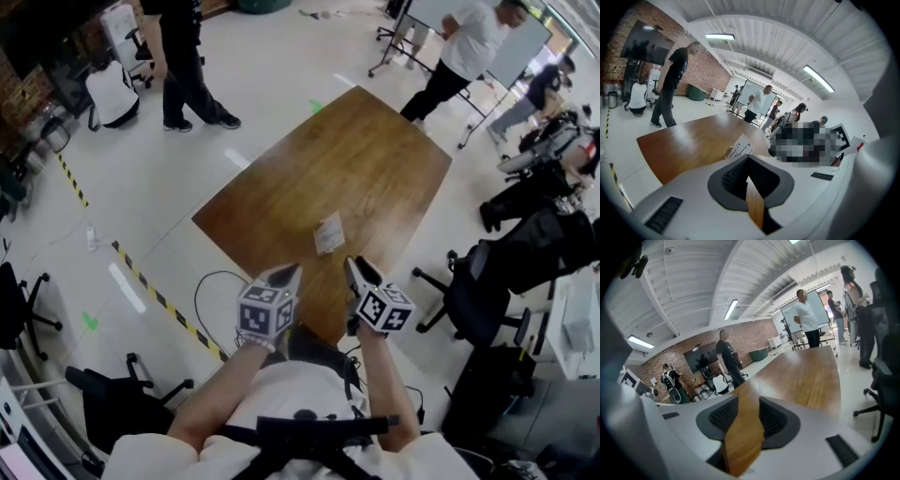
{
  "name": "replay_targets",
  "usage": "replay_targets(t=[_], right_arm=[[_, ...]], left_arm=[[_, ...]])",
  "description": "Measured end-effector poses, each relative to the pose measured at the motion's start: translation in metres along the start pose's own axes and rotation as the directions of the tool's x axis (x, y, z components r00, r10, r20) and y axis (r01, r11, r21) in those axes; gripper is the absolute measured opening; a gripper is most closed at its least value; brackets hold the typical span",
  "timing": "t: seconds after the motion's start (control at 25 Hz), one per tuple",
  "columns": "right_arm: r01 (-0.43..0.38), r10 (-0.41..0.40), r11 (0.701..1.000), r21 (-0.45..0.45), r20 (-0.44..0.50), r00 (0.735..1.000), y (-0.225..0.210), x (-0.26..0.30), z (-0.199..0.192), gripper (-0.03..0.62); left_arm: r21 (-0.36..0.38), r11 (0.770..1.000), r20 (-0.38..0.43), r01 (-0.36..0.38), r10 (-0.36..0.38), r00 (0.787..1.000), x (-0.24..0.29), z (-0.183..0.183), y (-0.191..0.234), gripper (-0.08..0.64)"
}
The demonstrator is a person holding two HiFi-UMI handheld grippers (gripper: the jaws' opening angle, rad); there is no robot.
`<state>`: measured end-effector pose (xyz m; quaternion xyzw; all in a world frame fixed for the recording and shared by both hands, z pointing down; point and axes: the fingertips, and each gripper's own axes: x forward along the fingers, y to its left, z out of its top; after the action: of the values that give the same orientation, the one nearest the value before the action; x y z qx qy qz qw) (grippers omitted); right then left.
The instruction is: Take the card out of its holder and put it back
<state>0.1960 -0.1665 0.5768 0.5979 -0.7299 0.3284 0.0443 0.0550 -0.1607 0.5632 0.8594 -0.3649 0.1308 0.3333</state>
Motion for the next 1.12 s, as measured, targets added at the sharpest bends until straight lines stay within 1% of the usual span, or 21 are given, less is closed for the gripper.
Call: replay_targets(t=[0.04,0.28,0.36,0.6,0.96,1.12], right_arm=[[-0.002,0.002,1.000,-0.003,-0.010,1.000,-0.001,0.007,0.001,0.179],[0.003,-0.006,0.999,-0.046,-0.061,0.998,-0.007,0.042,0.004,0.183],[-0.001,-0.003,0.999,-0.051,-0.079,0.997,-0.009,0.053,0.004,0.218],[0.009,-0.020,0.996,-0.087,-0.135,0.991,-0.019,0.083,0.000,0.218],[0.025,-0.045,0.993,-0.115,-0.174,0.984,-0.019,0.113,-0.001,0.213],[0.028,-0.050,0.993,-0.116,-0.191,0.980,-0.023,0.120,-0.008,0.186]], left_arm=[[-0.005,1.000,0.000,-0.004,0.004,1.000,0.003,0.001,0.002,-0.003],[-0.019,1.000,-0.006,-0.020,0.020,1.000,0.022,0.008,0.007,-0.003],[-0.023,0.999,-0.008,-0.022,0.022,1.000,0.028,0.010,0.007,-0.003],[-0.037,0.999,-0.020,-0.031,0.030,0.999,0.043,0.012,0.006,-0.003],[-0.044,0.998,-0.037,-0.052,0.051,0.998,0.059,0.014,0.017,-0.003],[-0.048,0.997,-0.042,-0.061,0.059,0.997,0.064,0.013,0.021,-0.003]])
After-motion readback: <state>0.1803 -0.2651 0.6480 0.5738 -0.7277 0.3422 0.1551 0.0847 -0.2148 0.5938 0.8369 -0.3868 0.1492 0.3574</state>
